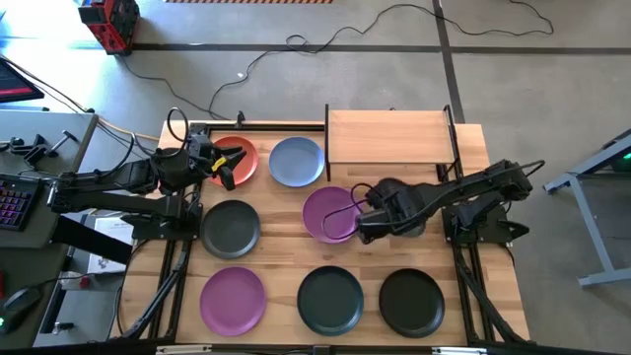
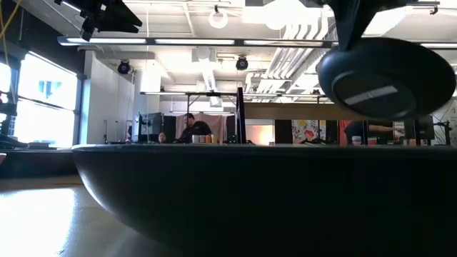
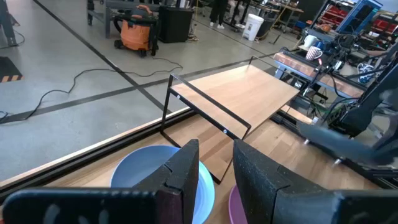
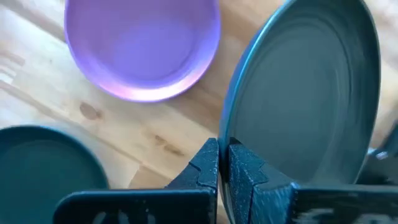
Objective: Place and stack plates onto a shelf
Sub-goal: Put the top right black plate on the shelf
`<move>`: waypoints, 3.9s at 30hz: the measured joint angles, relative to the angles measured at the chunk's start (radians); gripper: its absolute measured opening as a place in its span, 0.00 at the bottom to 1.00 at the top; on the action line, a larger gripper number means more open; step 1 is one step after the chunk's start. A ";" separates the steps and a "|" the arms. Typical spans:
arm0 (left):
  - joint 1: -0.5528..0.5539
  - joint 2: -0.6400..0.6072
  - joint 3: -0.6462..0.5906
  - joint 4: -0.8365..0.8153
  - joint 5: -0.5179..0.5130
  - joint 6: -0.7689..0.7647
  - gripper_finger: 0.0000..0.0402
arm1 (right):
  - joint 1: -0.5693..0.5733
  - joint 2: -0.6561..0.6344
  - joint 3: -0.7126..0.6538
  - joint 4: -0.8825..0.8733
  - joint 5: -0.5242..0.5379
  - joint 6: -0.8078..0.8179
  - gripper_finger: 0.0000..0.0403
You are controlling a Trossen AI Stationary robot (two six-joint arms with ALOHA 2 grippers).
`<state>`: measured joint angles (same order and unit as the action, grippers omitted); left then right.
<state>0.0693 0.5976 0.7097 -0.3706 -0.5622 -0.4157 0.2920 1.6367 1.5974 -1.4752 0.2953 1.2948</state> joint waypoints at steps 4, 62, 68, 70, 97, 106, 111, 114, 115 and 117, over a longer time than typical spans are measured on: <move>0.000 0.000 0.000 0.000 -0.002 0.000 0.22 | -0.019 0.000 0.074 -0.086 0.069 -0.042 0.00; 0.003 0.000 0.000 0.001 -0.149 -0.001 0.22 | -0.817 -0.154 -0.175 0.096 -0.055 -1.173 0.00; 0.003 0.000 0.000 0.001 -0.149 -0.001 0.22 | -0.860 -0.154 -0.175 0.096 -0.162 -1.173 0.00; 0.003 0.000 0.000 0.001 -0.149 -0.001 0.22 | -0.876 -0.153 -0.175 0.096 -0.188 -1.168 0.00; 0.003 0.000 0.000 0.002 -0.149 -0.001 0.22 | -0.921 -0.144 -0.175 0.122 -0.220 -1.225 0.00; 0.003 0.000 0.000 0.002 -0.149 -0.001 0.22 | -0.921 -0.144 -0.175 0.127 -0.220 -1.225 0.00; 0.003 0.000 0.000 0.002 -0.149 0.000 0.22 | -0.921 -0.144 -0.179 0.135 -0.221 -1.211 0.00; 0.003 0.000 0.000 0.002 -0.149 0.000 0.22 | -0.921 -0.144 -0.224 0.157 -0.235 -1.198 0.00; 0.003 0.000 0.000 0.002 -0.149 0.000 0.22 | -0.920 -0.144 -0.236 0.159 -0.226 -1.199 0.00; 0.003 0.000 0.000 0.002 -0.149 0.000 0.22 | -0.919 -0.146 -0.251 0.163 -0.195 -1.188 0.00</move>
<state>0.0727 0.5975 0.7101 -0.3691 -0.7109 -0.4156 -0.6270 1.4902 1.3463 -1.3119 0.1001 0.1066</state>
